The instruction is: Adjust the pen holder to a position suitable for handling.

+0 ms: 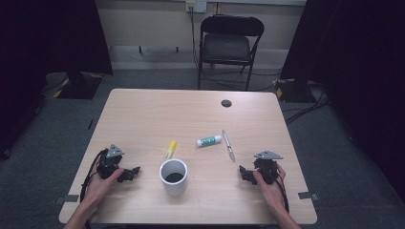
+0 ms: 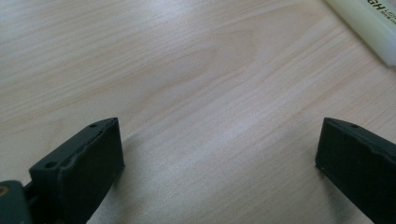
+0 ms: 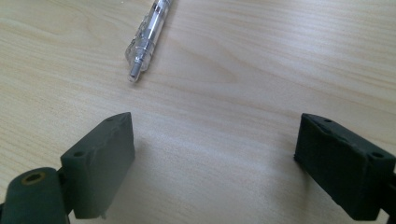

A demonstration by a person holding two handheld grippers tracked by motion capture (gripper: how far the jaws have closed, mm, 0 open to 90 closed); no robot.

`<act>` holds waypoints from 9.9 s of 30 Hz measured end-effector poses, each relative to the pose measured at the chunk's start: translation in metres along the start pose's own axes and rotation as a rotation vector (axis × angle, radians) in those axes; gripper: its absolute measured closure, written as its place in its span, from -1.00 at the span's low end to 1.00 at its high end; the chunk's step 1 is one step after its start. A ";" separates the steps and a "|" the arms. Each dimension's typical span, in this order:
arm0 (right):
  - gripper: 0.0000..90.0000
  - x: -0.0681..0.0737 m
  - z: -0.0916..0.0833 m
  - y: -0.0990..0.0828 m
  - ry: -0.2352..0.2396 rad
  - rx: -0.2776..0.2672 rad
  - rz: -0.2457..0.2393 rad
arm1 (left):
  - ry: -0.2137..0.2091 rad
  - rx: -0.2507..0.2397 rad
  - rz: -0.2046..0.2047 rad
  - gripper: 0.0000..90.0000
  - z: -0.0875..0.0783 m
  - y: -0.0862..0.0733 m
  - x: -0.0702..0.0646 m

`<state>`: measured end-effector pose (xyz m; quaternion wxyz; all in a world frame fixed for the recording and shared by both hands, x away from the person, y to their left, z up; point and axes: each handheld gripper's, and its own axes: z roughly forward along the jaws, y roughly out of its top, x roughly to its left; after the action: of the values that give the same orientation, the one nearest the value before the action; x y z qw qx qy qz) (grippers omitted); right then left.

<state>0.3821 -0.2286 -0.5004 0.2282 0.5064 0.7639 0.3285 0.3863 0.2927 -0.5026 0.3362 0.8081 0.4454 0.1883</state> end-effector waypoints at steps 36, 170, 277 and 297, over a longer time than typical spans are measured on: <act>-0.76 -0.005 -0.001 -0.001 0.036 0.002 -0.032 | -0.098 -0.073 0.033 -0.46 -0.024 0.014 -0.016; -0.77 -0.006 0.000 0.000 0.046 0.003 -0.041 | -0.413 -0.115 0.188 0.71 0.026 0.117 -0.124; 0.31 0.007 0.021 0.056 0.190 -0.012 -0.091 | -0.064 -0.020 0.051 -0.85 -0.005 -0.005 -0.013; 0.59 0.012 0.069 0.085 0.166 0.036 -0.069 | -0.064 -0.019 0.058 -0.86 -0.005 -0.005 -0.013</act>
<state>0.4781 -0.1755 -0.4854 0.1659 0.4548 0.8030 0.3475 0.3734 0.2859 -0.5024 0.3524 0.8230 0.4090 0.1764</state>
